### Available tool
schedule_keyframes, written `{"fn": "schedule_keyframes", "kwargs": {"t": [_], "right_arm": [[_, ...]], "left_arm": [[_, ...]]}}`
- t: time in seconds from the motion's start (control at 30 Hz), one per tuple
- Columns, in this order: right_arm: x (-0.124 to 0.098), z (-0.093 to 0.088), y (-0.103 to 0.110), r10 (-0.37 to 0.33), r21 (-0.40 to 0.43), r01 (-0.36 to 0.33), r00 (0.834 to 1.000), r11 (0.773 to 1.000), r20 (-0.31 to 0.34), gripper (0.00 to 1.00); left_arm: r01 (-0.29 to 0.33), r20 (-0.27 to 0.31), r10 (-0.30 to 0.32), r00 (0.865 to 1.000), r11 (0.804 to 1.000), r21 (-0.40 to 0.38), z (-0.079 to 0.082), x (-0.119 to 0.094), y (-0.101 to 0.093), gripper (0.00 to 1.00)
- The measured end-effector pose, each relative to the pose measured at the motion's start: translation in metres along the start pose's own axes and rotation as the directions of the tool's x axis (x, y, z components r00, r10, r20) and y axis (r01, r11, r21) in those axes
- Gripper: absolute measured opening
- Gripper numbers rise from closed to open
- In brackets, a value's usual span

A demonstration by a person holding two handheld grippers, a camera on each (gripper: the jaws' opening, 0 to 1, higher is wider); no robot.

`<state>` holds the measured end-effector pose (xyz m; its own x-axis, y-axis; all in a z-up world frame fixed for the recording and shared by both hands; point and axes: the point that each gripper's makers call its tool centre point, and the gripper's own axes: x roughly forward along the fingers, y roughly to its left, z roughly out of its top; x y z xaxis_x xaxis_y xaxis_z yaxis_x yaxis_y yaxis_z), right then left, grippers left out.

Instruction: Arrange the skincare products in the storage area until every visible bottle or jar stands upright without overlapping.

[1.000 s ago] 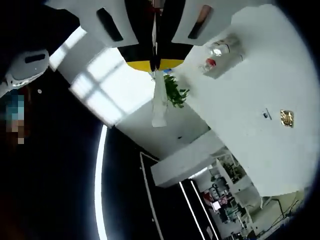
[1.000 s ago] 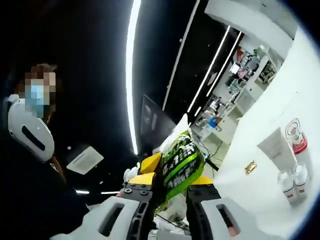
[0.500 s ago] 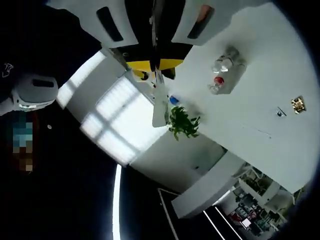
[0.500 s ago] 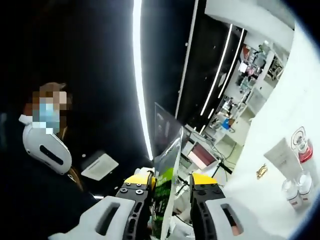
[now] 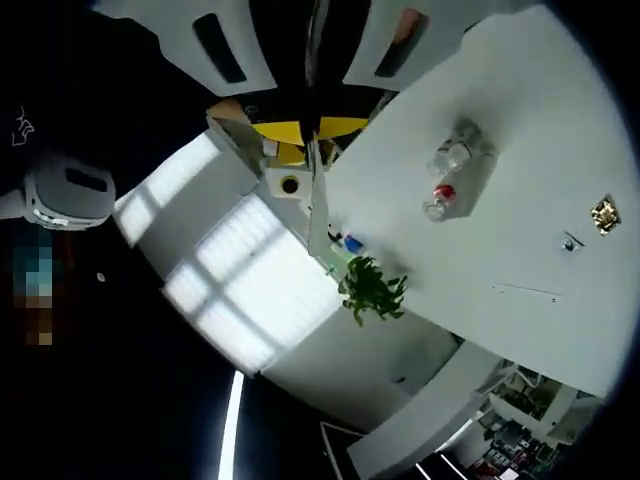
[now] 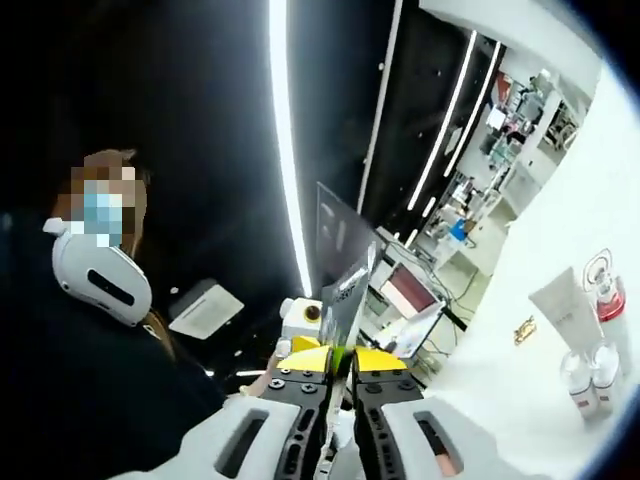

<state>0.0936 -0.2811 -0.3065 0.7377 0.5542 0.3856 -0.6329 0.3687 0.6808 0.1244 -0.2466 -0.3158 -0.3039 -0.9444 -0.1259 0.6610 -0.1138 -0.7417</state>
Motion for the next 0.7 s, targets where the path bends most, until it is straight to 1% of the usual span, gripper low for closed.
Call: {"fn": "schedule_keyframes", "kwargs": {"t": [0.07, 0.1, 0.13, 0.2, 0.27, 0.33, 0.43, 0.5, 0.7], "right_arm": [[-0.001, 0.002, 0.004, 0.022, 0.006, -0.023, 1.000, 1.000, 0.004, 0.02], [0.000, 0.002, 0.002, 0.007, -0.004, -0.007, 1.000, 1.000, 0.005, 0.00], [0.000, 0.003, 0.001, -0.003, -0.019, 0.003, 1.000, 1.000, 0.009, 0.00], [0.000, 0.004, 0.000, -0.010, 0.001, 0.010, 1.000, 1.000, 0.007, 0.00], [0.000, 0.005, -0.004, -0.028, -0.001, 0.028, 1.000, 1.000, 0.006, 0.00], [-0.001, 0.005, -0.007, -0.043, 0.000, 0.043, 0.999, 0.999, 0.008, 0.00], [0.000, 0.008, -0.011, -0.060, 0.010, 0.060, 0.998, 0.998, 0.023, 0.00], [0.000, 0.008, -0.012, -0.066, 0.016, 0.065, 0.997, 0.998, 0.027, 0.00], [0.002, 0.007, -0.017, -0.085, 0.025, 0.084, 0.996, 0.996, 0.026, 0.00]], "left_arm": [[-0.002, 0.001, 0.002, 1.000, 1.000, -0.002, 0.000, 0.002, 0.000, 0.00], [0.002, 0.003, -0.002, 1.000, 1.000, -0.012, 0.001, 0.002, 0.000, 0.00], [0.006, 0.005, -0.006, 1.000, 1.000, -0.019, 0.001, 0.004, -0.002, 0.00], [0.008, 0.009, -0.008, 1.000, 1.000, -0.023, 0.001, 0.005, -0.002, 0.00], [0.002, 0.012, -0.002, 1.000, 0.999, -0.032, 0.001, 0.007, -0.001, 0.00], [-0.016, 0.023, 0.016, 1.000, 1.000, -0.012, 0.002, 0.008, 0.002, 0.00], [-0.012, 0.065, 0.010, 0.998, 1.000, 0.027, 0.006, 0.008, 0.000, 0.00], [-0.004, 0.079, 0.001, 0.997, 1.000, 0.030, 0.007, 0.006, 0.000, 0.00], [-0.029, 0.115, 0.024, 0.993, 0.999, 0.043, 0.005, 0.000, 0.009, 0.01]]}}
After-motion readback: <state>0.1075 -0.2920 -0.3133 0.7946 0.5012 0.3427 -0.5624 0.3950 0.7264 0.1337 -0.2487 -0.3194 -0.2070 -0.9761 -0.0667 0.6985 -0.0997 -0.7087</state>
